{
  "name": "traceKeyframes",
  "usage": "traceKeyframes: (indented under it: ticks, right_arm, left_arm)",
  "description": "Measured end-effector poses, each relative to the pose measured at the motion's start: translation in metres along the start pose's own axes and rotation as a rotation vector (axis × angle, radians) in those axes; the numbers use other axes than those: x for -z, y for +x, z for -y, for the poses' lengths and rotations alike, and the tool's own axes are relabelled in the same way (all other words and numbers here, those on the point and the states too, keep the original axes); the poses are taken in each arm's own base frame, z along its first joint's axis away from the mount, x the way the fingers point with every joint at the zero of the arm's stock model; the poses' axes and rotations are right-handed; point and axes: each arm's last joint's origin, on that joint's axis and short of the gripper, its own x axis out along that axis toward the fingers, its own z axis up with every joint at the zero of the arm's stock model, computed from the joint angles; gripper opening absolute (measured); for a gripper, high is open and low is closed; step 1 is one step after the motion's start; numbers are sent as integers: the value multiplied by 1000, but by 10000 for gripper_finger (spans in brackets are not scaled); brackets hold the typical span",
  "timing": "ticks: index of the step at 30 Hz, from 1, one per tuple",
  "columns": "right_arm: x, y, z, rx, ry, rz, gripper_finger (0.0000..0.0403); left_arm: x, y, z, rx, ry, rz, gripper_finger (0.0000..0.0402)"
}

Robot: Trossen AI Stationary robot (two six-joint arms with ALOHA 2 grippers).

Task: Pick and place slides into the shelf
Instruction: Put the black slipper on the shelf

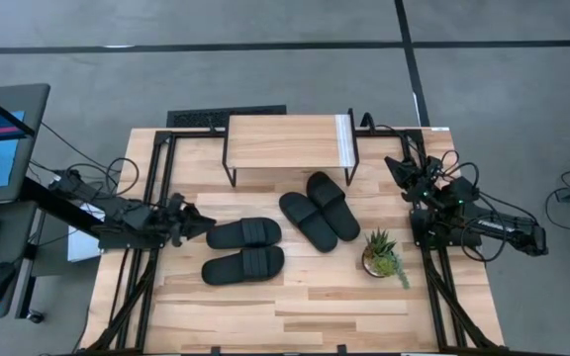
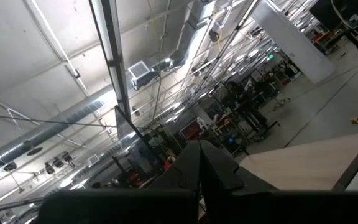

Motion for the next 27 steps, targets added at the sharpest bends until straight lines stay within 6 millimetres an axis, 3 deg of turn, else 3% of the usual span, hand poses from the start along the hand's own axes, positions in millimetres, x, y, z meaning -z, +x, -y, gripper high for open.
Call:
traceKeyframes:
  ticks: [17,27]
  right_arm:
    - [0,0,0,0,2,0,0]
    - [1,0,0,4,0,-6,0]
  left_arm:
    - [22,15,-16,-225,114,-159,150]
    - [23,17,-16,-240,151,-209,151]
